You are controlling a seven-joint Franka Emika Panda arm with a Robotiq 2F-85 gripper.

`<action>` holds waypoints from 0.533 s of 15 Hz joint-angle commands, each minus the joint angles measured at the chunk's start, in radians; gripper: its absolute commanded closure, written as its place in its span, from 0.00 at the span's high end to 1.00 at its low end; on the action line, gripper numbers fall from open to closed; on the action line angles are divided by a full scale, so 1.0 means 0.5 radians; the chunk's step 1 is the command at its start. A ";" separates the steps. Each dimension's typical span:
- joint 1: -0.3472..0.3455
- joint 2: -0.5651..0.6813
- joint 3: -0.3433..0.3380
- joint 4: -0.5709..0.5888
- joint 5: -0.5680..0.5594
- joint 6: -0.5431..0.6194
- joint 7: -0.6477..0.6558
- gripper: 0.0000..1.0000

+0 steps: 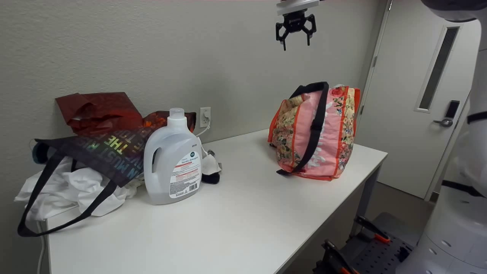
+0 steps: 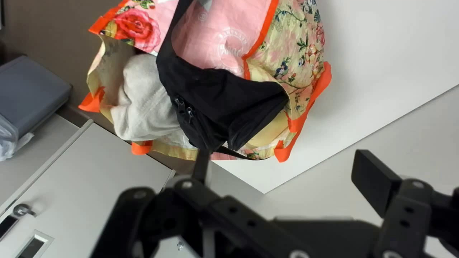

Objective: Put the black bag into the bigger bag.

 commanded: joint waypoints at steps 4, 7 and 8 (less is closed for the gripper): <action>0.038 0.044 0.006 0.090 -0.030 -0.164 -0.098 1.00; 0.051 0.048 0.010 0.067 -0.010 -0.162 -0.113 1.00; 0.054 0.054 0.013 0.058 -0.015 -0.151 -0.136 1.00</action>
